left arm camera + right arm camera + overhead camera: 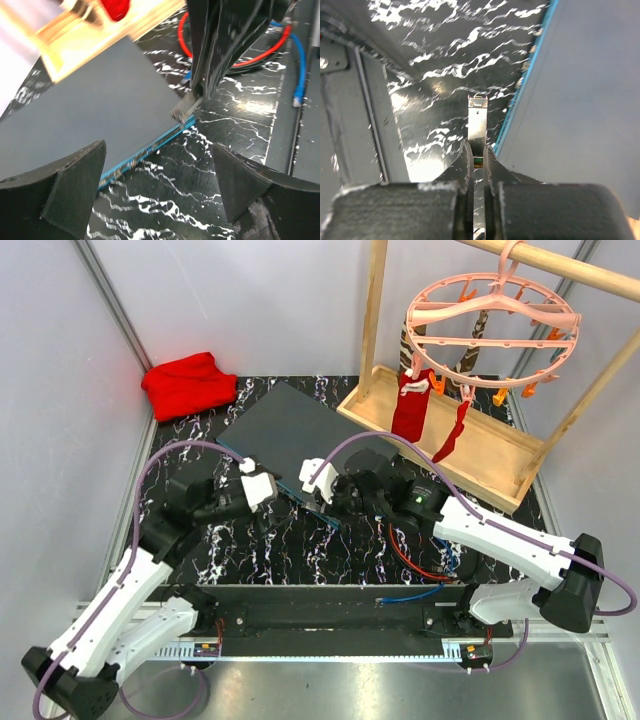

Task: Insert the plug into the switch port
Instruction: Pick up the plug from the center of the board.

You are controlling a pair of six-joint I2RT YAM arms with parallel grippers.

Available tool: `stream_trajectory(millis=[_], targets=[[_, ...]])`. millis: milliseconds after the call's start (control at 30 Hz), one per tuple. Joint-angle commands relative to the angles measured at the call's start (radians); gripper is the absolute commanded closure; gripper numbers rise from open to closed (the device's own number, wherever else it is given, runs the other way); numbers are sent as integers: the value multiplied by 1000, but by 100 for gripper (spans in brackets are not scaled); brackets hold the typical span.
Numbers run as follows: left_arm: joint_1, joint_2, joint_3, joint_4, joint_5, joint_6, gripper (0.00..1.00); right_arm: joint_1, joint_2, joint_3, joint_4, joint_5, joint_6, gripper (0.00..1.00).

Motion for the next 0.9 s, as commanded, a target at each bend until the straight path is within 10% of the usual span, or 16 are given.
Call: stream_trajectory(millis=[0, 867], targets=[[2, 80, 96, 44, 186, 84, 12, -2, -23, 38, -54, -67, -52, 100], [-70, 316, 208, -79, 240, 166, 59, -6, -18, 95, -65, -68, -104, 100]])
